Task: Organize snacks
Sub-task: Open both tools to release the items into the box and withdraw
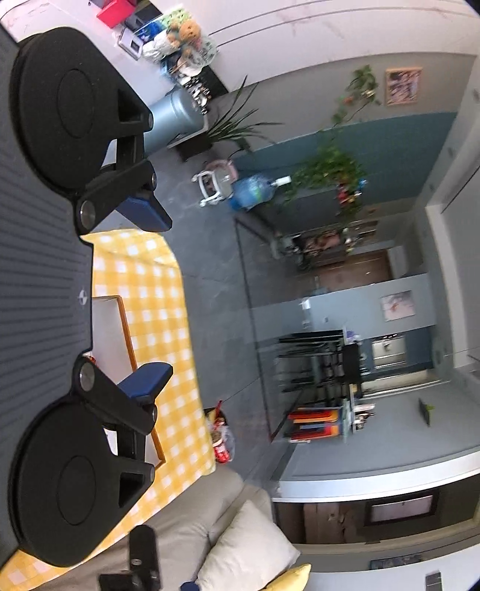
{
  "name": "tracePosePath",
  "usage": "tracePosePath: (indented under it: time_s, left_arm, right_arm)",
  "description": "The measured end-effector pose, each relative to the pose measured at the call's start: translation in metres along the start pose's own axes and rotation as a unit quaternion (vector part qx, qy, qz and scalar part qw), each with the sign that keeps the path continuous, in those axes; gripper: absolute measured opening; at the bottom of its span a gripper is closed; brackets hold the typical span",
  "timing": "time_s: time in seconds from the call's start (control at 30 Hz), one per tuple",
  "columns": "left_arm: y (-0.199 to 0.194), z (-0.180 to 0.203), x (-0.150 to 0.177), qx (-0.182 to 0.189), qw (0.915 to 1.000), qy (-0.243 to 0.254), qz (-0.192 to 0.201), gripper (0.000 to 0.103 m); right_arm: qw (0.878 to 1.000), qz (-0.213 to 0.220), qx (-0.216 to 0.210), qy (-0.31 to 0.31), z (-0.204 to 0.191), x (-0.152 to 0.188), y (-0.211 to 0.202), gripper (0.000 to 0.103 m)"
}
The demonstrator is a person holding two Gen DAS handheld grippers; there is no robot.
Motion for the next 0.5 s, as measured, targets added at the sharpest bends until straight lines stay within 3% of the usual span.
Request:
tracePosePath:
  time_s: [0.17, 0.3, 0.5]
  left_arm:
    - [-0.019, -0.002, 0.015, 0.013, 0.9992, -0.032, -0.021, 0.094]
    - [-0.026, -0.001, 0.031, -0.021, 0.9988, -0.011, -0.043, 0.094]
    - [-0.03, 0.0, 0.059, -0.012, 0.9962, -0.01, -0.085, 0.094]
  right_arm:
    - [0.999, 0.011, 0.031, 0.009, -0.006, 0.027, -0.026, 0.099]
    - [0.999, 0.0, 0.044, 0.014, -0.016, 0.05, -0.036, 0.099]
    - [0.999, -0.011, 0.04, 0.031, -0.028, 0.078, -0.041, 0.099]
Point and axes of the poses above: each gripper's, at about its wrist camera, not at the fingertips, and y roughly the way its jaws point, z to its right, x to its underside, the point moved 8 cm from there along y, roughly the way its jaws point, and after that the axes turned 10 degrees about -x, right-handed, at the moved point
